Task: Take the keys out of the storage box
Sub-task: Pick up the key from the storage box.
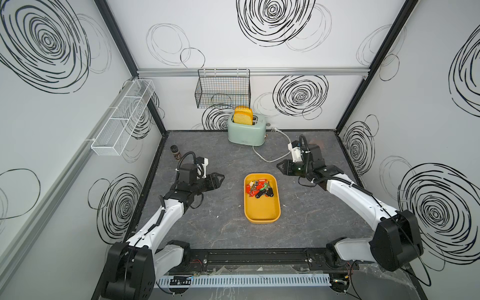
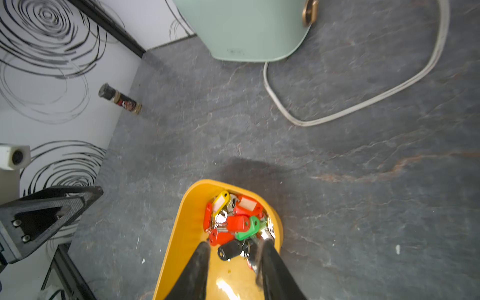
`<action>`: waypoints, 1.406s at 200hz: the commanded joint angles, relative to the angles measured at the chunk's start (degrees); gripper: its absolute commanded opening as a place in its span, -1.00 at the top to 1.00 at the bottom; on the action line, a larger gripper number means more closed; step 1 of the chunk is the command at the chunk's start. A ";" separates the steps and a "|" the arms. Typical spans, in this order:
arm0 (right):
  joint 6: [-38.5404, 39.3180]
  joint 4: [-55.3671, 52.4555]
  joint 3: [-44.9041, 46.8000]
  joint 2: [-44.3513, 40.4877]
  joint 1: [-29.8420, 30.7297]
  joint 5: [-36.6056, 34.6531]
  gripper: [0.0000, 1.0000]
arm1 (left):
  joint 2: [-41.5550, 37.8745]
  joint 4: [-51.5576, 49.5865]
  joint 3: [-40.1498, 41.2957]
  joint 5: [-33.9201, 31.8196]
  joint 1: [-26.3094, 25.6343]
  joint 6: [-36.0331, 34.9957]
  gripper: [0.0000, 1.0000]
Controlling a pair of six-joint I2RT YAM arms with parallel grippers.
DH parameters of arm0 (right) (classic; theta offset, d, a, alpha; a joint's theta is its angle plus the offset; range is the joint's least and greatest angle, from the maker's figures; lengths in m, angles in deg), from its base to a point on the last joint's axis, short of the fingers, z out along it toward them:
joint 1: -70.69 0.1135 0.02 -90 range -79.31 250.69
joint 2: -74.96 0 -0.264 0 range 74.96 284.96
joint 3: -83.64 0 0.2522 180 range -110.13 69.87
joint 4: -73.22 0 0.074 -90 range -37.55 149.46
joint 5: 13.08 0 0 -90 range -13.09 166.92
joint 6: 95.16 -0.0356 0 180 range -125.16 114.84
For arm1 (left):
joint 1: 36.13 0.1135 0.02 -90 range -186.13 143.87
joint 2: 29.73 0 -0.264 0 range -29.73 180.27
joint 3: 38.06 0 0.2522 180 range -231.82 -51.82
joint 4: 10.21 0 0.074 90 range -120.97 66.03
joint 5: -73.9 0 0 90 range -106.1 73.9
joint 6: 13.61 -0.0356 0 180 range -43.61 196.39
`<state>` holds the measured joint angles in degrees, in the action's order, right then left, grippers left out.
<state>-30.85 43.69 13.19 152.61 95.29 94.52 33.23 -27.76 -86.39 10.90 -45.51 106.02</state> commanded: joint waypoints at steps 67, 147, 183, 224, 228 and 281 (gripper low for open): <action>-1.84 -8.47 -2.38 9.67 10.94 -5.28 0.32 | 1.71 -0.23 -0.33 -0.12 -5.17 -2.38 -0.19; -5.06 -9.58 -4.08 17.03 13.51 -10.09 0.35 | 1.21 -1.39 -0.68 -2.69 -7.70 -2.87 -0.24; -5.24 -9.39 -5.05 19.51 14.07 -10.40 0.35 | 0.94 -1.83 -0.81 -3.66 -8.50 -3.08 -0.25; -5.98 -8.95 -5.54 21.86 14.67 -10.51 0.39 | 0.67 -2.36 -0.93 -4.21 -8.96 -3.35 -0.26; -6.07 -9.04 -5.62 22.08 14.69 -10.63 0.40 | 0.61 -2.29 -0.94 -4.24 -8.94 -3.35 -0.26; -6.39 -9.28 -6.68 24.26 15.55 -11.96 0.36 | 0.56 -2.54 -1.12 -4.41 -9.14 -3.61 -0.27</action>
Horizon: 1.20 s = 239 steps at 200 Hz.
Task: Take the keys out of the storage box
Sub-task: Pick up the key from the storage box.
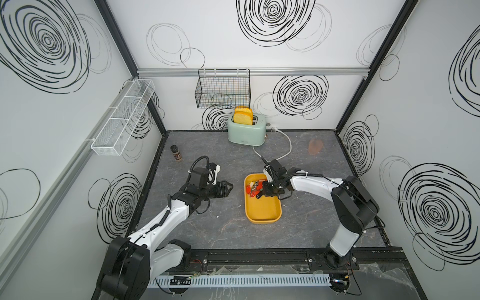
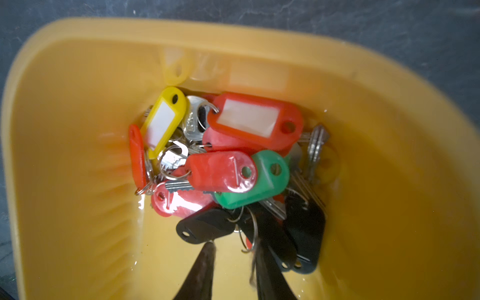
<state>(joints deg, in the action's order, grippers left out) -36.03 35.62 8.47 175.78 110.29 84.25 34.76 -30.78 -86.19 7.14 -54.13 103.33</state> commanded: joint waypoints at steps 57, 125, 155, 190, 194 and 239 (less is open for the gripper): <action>-1.38 -0.86 -2.65 2.21 0.65 -2.60 0.51 | -0.89 0.48 -1.31 -0.74 -0.62 -0.98 -0.27; -0.77 -1.73 -2.93 -0.07 0.71 -2.67 0.90 | -0.76 0.48 -1.31 -1.05 -0.93 -0.92 -0.27; -0.29 -2.59 -3.01 -3.81 0.71 -2.87 0.95 | -0.68 0.48 -1.23 -1.27 -1.24 -0.84 -0.27; 0.25 -4.13 -3.28 -8.40 0.49 -4.12 0.96 | -0.38 0.43 -1.24 -1.31 -1.51 -0.84 -0.27; 0.22 -4.24 -3.28 -8.87 0.42 -4.16 0.96 | -0.33 0.44 -1.24 -1.36 -1.56 -0.84 -0.27; 0.50 -5.63 -3.46 -14.52 -2.02 -5.16 0.98 | -0.39 0.40 -1.23 -1.45 -2.07 -0.92 -0.27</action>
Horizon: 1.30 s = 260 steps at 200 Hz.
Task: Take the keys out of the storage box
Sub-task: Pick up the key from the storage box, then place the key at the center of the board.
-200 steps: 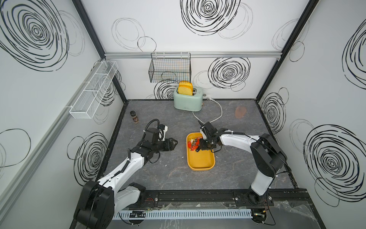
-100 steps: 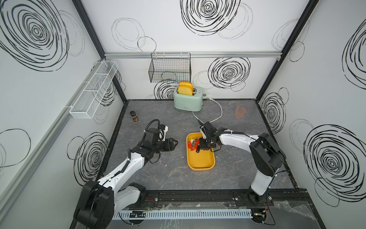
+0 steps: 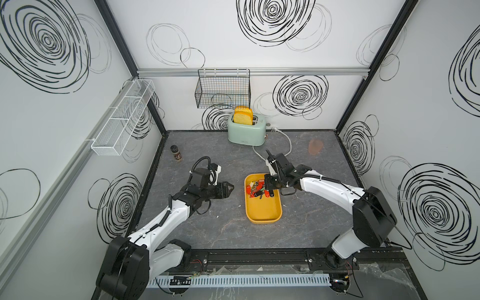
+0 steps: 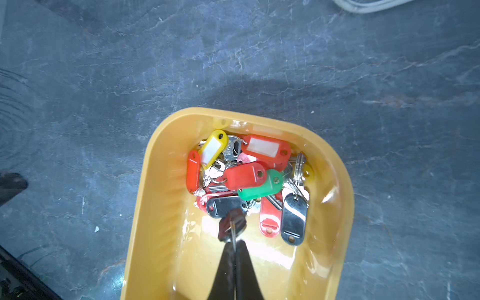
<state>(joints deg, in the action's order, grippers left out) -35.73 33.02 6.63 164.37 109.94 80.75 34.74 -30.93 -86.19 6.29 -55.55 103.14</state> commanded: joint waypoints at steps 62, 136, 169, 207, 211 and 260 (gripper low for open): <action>2.50 -4.47 0.03 -9.23 -12.71 -1.84 0.98 | 0.01 0.59 -1.22 -0.60 -1.18 -0.80 -0.27; 3.41 1.87 6.63 -5.78 -20.85 0.37 0.98 | 0.25 0.39 -1.31 -0.55 -1.47 -0.90 -0.27; 3.41 5.13 8.52 -3.22 -22.05 2.77 0.98 | 0.39 0.28 -1.40 -0.68 -1.51 -0.99 -0.27; 2.88 8.12 10.77 -1.96 -24.15 6.03 0.97 | 0.56 0.20 -1.40 -0.83 -1.63 -1.08 -0.27; 2.88 8.12 10.81 -1.85 -24.33 6.05 0.97 | 0.57 0.28 -1.40 -0.86 -1.67 -1.08 -0.27; 3.10 8.65 13.01 -1.30 -26.06 6.25 0.84 | 0.62 0.11 -1.40 -1.03 -1.89 -0.99 -0.27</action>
<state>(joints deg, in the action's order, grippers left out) -32.62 40.67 18.54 162.47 84.52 86.19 34.89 -31.13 -86.19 5.72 -56.84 102.74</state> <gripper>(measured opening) 0.063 0.636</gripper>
